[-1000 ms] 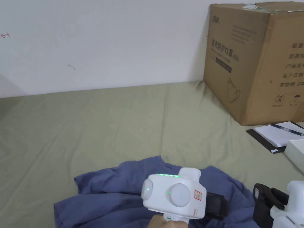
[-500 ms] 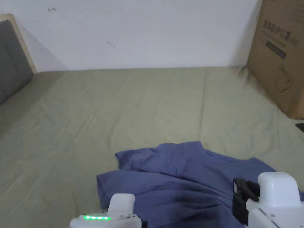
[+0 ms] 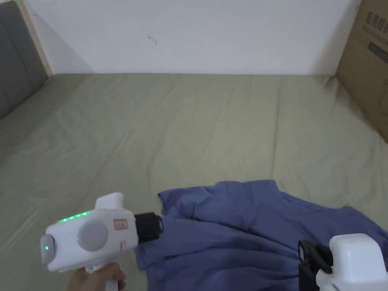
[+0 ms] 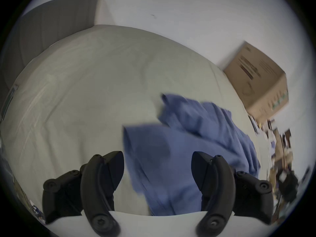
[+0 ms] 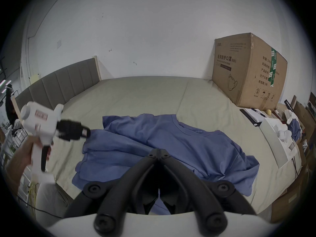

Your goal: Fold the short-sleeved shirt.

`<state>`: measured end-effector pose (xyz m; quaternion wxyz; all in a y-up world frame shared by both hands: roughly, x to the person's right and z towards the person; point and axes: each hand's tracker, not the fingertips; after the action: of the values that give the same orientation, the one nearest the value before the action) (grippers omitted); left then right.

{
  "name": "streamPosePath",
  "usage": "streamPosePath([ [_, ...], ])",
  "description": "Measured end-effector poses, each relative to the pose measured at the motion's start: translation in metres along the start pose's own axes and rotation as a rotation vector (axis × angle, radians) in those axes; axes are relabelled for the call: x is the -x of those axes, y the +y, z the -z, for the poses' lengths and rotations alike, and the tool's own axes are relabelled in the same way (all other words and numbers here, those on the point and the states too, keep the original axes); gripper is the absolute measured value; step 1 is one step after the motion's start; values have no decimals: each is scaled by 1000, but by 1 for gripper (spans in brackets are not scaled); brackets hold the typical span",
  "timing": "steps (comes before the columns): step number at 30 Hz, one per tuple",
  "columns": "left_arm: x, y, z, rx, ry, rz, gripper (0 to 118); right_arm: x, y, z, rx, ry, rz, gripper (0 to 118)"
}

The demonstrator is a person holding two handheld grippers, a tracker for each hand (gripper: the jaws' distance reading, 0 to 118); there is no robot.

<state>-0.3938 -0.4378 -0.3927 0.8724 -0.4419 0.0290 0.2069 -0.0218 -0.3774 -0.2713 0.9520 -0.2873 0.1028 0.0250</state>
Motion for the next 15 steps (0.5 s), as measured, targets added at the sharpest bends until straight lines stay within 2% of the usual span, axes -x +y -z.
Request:
streamPosePath([
  [5, -9, 21, 38, 98, 75, 196, 84, -6, 2, 16, 31, -8, -3, 0],
  [9, -21, 8, 70, 194, 46, 262, 83, -9, 2, 29, 56, -16, -2, 0],
  [11, -27, -4, 71, 123, 115, 343, 81, -10, 3, 33, 62, -29, -4, 0],
  [13, -26, -9, 64, 104, 105, 364, 66, -15, 6, 38, 63, -36, -4, 0],
  [14, -25, -8, 60, 104, 103, 361, 55, -17, 7, 41, 65, -38, 2, 0],
  [15, -25, -7, 58, 99, 115, 367, 29, -20, 9, 45, 69, -37, 15, 0],
])
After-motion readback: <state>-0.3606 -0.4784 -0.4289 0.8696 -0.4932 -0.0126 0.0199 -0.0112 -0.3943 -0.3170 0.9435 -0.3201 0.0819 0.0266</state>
